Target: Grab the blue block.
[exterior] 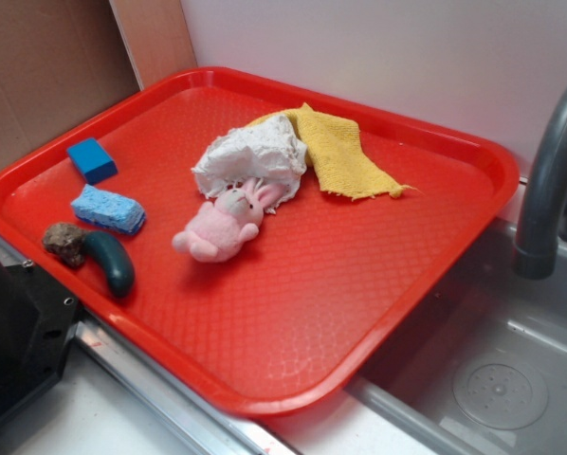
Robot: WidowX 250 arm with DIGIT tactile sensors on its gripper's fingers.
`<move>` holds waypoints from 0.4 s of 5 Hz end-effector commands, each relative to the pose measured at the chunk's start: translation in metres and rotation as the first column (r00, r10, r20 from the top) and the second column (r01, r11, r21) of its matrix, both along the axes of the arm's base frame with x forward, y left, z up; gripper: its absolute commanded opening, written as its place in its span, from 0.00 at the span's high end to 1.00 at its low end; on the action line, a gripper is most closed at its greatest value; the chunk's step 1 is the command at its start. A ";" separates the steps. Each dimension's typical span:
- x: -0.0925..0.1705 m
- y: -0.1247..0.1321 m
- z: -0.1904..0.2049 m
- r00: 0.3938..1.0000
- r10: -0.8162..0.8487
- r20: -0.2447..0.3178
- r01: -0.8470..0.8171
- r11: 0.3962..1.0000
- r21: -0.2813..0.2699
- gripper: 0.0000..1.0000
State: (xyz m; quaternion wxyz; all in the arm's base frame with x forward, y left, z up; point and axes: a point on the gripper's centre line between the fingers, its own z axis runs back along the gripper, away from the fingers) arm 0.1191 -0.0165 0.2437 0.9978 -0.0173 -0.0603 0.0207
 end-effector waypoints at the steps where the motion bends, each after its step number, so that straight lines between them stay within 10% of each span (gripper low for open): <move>1: 0.000 0.000 0.000 1.000 0.000 0.000 0.000 1.000 0.000 0.00; 2: 0.010 0.050 -0.050 0.966 0.247 -0.078 -0.240 0.967 0.090 0.00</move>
